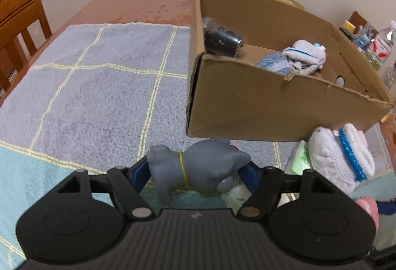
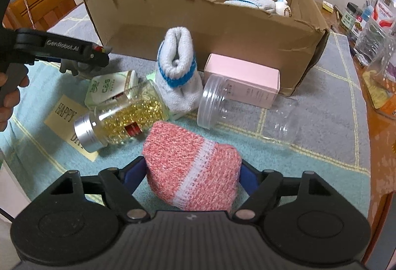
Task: Organize objects
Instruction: 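Carry the cat figurine and pink sock into the cardboard box and open both tools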
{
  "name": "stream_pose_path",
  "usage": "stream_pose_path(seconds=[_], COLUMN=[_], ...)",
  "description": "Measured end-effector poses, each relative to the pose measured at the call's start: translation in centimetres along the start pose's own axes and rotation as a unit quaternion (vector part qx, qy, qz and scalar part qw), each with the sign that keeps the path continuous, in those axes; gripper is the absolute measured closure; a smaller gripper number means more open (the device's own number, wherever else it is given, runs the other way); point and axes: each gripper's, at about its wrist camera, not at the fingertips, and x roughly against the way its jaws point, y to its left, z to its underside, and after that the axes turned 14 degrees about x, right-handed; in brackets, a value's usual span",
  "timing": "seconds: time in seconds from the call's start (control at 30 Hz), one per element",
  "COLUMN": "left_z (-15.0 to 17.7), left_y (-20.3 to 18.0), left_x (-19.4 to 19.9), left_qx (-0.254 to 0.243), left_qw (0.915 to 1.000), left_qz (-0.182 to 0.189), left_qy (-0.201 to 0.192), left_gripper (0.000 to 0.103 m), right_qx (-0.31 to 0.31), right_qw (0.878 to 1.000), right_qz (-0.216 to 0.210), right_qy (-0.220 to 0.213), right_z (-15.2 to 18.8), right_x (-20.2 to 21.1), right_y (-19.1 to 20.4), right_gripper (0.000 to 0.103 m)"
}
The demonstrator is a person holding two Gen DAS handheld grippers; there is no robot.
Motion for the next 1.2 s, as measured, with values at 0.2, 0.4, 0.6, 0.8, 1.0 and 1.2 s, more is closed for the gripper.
stream_pose_path(seconds=[0.2,0.4,0.6,0.8,1.0,1.2], left_z=[-0.2,-0.1,-0.2,-0.3,-0.6,-1.4], left_y=[-0.4,-0.7,-0.6,-0.8,-1.2,-2.2], left_x=[1.0,1.2,1.0,1.5,3.0,6.4], left_qx=[-0.032,-0.036,-0.032,-0.042,-0.065,-0.089], left_qw=[0.9994,0.9993,0.9995,0.9990,0.9973,0.9936], left_qz=[0.007,0.008,0.009,0.018,0.034,0.067], left_qy=[0.001,-0.003,0.000,0.000,0.006,0.015], left_gripper=[0.029,0.029,0.029,0.029,0.029,0.029], right_qx=[0.021,0.006,0.011,0.020,0.023,0.034], right_qw=[1.000,1.000,1.000,0.999,1.000,0.999], right_qz=[0.005,0.003,0.019,0.022,0.015,0.000], right_qy=[0.009,0.010,0.023,0.014,0.009,-0.007], right_z=[0.1,0.6,0.8,0.7,0.2,-1.1], right_x=[0.6,-0.1,-1.5,-0.7,0.7,3.6], right_y=[-0.4,-0.4,0.3,0.2,-0.4,-1.2], right_gripper=[0.024,0.011,0.012,0.024,0.028,0.028])
